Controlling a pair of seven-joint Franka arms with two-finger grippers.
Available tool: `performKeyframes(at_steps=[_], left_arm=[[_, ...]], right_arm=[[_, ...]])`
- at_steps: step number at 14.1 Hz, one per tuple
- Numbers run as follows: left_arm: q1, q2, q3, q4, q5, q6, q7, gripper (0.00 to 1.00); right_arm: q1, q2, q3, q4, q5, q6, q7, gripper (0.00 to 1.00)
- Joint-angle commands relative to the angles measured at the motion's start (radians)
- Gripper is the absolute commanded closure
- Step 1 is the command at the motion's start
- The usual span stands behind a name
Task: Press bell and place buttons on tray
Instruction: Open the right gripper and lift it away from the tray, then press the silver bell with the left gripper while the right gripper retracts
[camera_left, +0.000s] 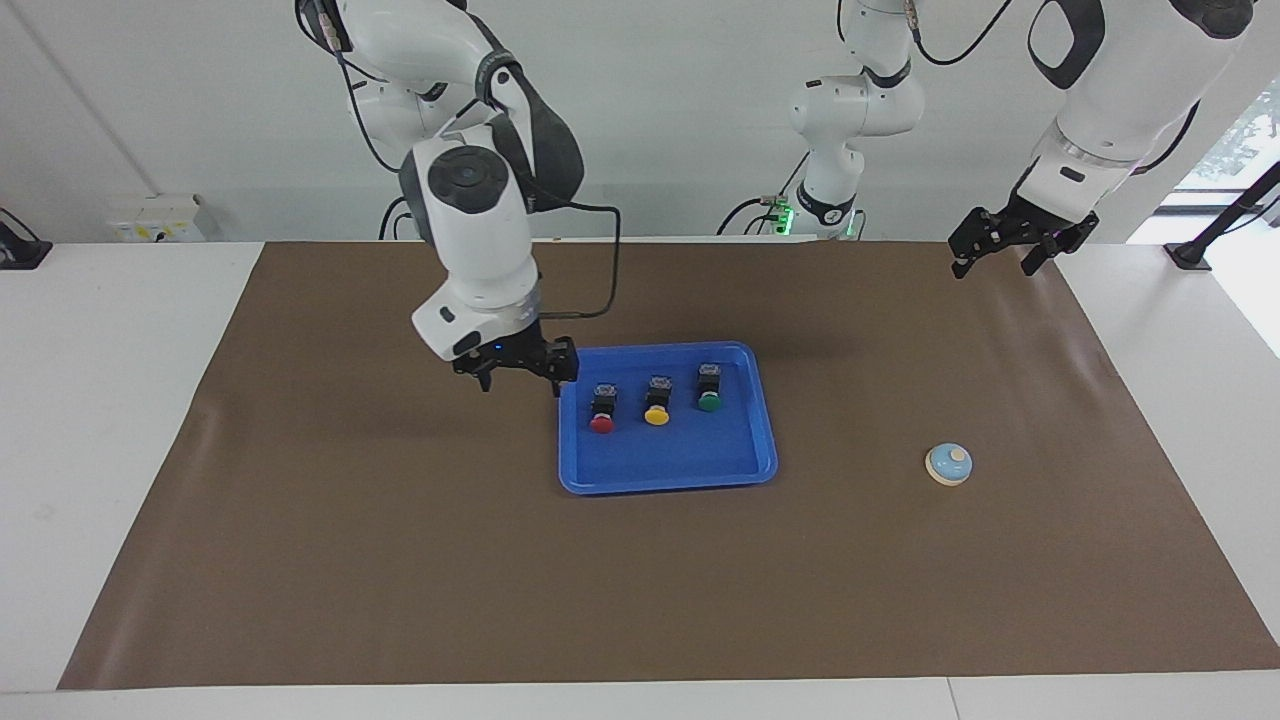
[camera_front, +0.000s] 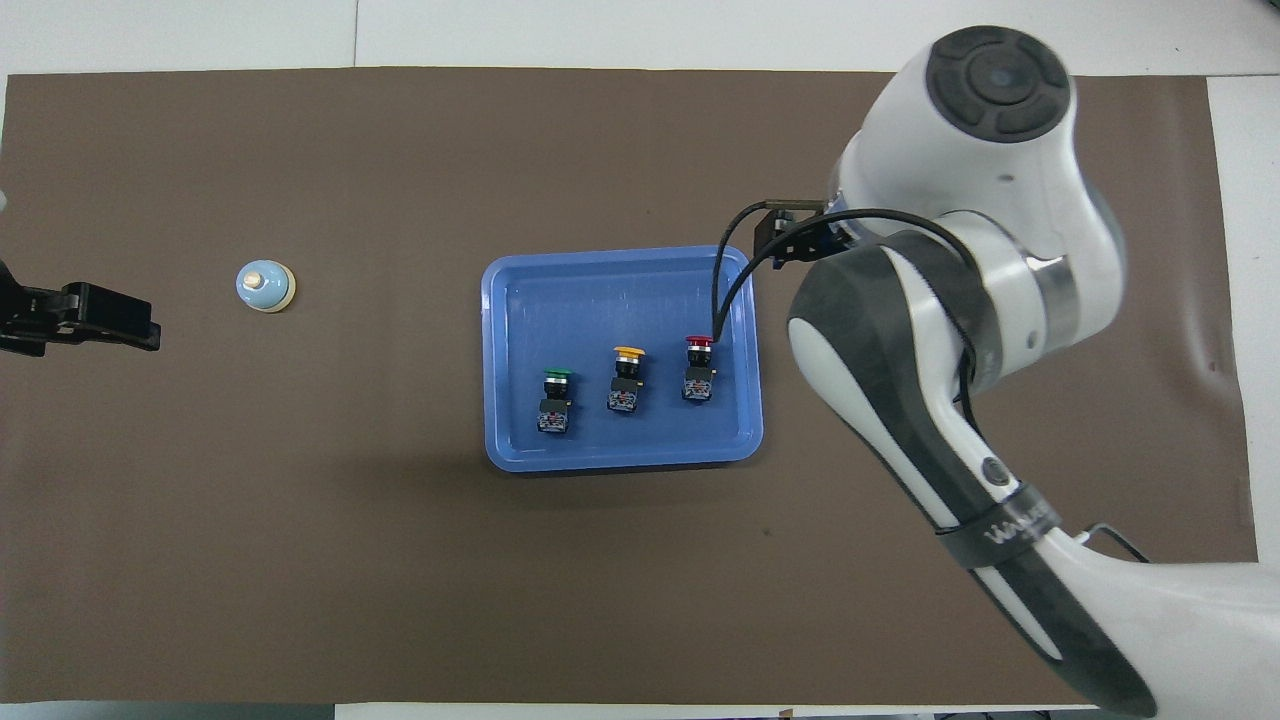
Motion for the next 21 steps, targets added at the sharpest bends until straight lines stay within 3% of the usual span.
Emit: performKeyframes(at_steps=[1, 5, 6, 7, 8, 13, 15, 17, 21], left_arm=[[0.0, 0.0, 0.005, 0.005, -0.015, -0.013, -0.007, 0.0], [-0.006, 0.002, 0.003, -0.005, -0.01, 0.055, -0.002, 0.0], [-0.011, -0.001, 0.003, -0.036, -0.009, 0.116, 0.003, 0.33], [-0.011, -0.001, 0.002, -0.065, -0.009, 0.156, 0.003, 0.75], [-0.009, 0.009, 0.003, -0.076, -0.009, 0.185, 0.003, 1.0], [0.006, 0.184, 0.003, -0.079, -0.009, 0.395, 0.004, 1.0], [0.015, 0.262, 0.003, -0.078, -0.007, 0.484, 0.004, 1.0], [0.037, 0.296, 0.003, -0.084, -0.006, 0.52, 0.013, 1.0], [0.049, 0.353, 0.003, -0.085, -0.006, 0.582, 0.026, 1.0]], right_arm=[[-0.069, -0.06, 0.015, -0.021, 0.004, -0.039, -0.116, 0.0], [-0.158, -0.12, 0.014, -0.021, 0.005, -0.114, -0.282, 0.0], [-0.176, -0.137, 0.014, -0.021, 0.005, -0.145, -0.323, 0.0], [-0.192, -0.157, 0.014, -0.021, 0.005, -0.181, -0.354, 0.0], [-0.207, -0.177, 0.014, -0.023, 0.005, -0.217, -0.371, 0.0], [-0.261, -0.29, 0.011, -0.044, 0.033, -0.355, -0.402, 0.0], [-0.253, -0.307, -0.029, -0.044, 0.053, -0.372, -0.413, 0.0], [-0.25, -0.307, -0.081, -0.041, 0.125, -0.363, -0.428, 0.0], [-0.25, -0.299, -0.089, -0.031, 0.105, -0.36, -0.453, 0.0]])
